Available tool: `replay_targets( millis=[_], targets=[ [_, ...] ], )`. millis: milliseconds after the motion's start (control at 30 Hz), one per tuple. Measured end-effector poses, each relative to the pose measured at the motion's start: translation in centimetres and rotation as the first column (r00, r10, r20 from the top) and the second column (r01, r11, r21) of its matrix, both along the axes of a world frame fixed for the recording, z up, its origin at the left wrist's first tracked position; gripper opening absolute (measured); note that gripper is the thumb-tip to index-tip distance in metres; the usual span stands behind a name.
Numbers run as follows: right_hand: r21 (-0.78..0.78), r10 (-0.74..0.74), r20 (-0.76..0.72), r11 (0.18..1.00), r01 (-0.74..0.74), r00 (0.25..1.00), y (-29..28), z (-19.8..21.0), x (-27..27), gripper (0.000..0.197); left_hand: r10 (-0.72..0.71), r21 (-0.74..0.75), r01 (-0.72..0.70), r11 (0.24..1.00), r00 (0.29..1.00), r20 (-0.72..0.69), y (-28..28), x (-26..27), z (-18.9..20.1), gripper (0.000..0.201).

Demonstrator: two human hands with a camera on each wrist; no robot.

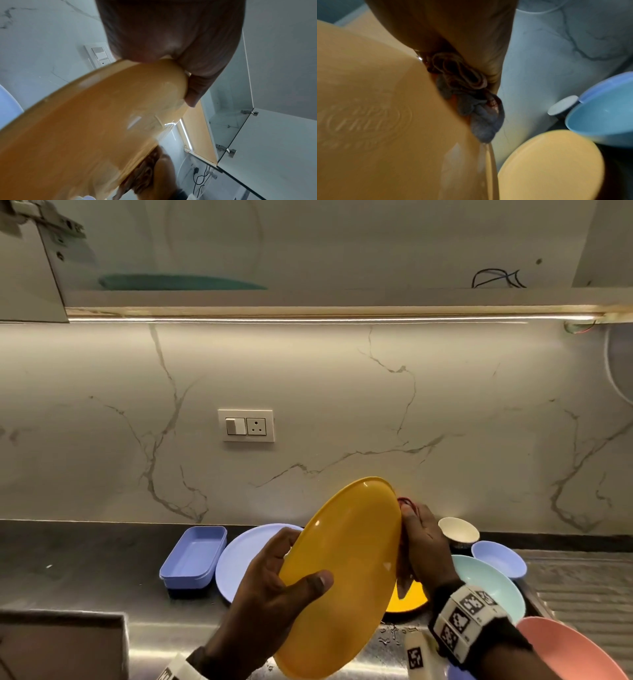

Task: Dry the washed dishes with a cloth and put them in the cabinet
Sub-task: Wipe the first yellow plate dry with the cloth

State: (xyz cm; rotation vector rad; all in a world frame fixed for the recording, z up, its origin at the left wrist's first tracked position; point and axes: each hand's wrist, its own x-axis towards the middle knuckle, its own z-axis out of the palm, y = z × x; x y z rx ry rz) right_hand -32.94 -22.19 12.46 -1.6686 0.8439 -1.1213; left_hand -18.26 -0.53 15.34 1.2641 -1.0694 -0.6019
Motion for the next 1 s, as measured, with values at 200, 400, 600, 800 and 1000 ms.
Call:
replay_targets(
  millis=[200,400,600,800,1000],
  targets=[
    [0.257,-0.018,0.115,0.966,-0.012,0.993,0.4,-3.7,-0.2,0.034,-0.053,-0.059,0.048,0.997,0.994,-0.093,0.5,-0.8,0.3,0.041],
    [0.574,0.026,0.277,0.797,-0.187,0.961,2.6,-7.1,0.8,0.055,-0.005,-0.161,-0.032,0.986,0.975,-0.221,0.3,-0.2,1.5,0.041],
    [0.623,0.026,0.277,0.756,-0.200,0.961,4.4,-7.8,1.2,0.042,0.091,-0.170,-0.161,0.972,0.929,-0.360,-0.4,1.2,0.8,0.040],
    [0.721,0.161,0.261,0.623,-0.303,0.952,8.1,-7.1,1.7,0.049,0.110,-0.185,-0.207,0.961,0.897,-0.429,-1.5,1.7,0.1,0.044],
    [0.566,0.491,0.079,0.694,-0.445,0.867,10.9,-4.9,1.7,0.025,0.101,-0.182,-0.190,0.965,0.905,-0.414,-2.3,2.7,0.1,0.043]
  ],
)
